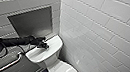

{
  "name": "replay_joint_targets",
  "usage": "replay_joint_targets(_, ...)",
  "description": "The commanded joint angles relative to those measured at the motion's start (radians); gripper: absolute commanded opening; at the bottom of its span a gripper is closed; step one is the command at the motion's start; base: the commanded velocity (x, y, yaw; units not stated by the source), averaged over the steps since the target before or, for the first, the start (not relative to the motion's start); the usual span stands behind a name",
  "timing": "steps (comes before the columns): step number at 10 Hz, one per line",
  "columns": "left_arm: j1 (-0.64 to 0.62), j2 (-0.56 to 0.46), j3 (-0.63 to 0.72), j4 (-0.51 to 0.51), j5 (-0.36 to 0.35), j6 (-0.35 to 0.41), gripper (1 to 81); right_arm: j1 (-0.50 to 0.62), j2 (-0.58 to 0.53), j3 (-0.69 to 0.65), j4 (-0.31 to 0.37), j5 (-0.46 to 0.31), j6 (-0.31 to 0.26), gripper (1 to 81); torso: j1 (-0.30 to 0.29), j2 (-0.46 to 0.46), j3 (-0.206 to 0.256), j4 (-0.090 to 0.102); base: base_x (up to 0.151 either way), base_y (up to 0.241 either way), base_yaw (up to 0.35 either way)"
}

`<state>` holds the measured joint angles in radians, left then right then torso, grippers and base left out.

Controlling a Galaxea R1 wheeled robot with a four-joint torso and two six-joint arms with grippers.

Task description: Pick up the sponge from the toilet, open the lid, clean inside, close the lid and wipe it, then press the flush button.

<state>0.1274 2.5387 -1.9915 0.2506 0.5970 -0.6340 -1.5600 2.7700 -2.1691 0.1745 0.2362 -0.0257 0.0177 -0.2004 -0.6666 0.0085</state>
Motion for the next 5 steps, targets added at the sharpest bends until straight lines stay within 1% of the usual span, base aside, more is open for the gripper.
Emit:
replay_joint_targets(1, -0.171, -0.004, -0.006, 0.032, 0.047, 0.002, 1.0, -0.024, -0.008, 0.013, -0.004, -0.084, -0.003, 1.0, 0.0, 0.0, 0.0, 0.0, 0.0, 0.0, 0.0)
replay_joint_targets(5, -0.137, 0.028, -0.047, 0.036, 0.047, 0.004, 1.0, -0.024, -0.007, 0.013, -0.006, -0.084, -0.003, 1.0, 0.0, 0.0, 0.0, 0.0, 0.0, 0.0, 0.0)
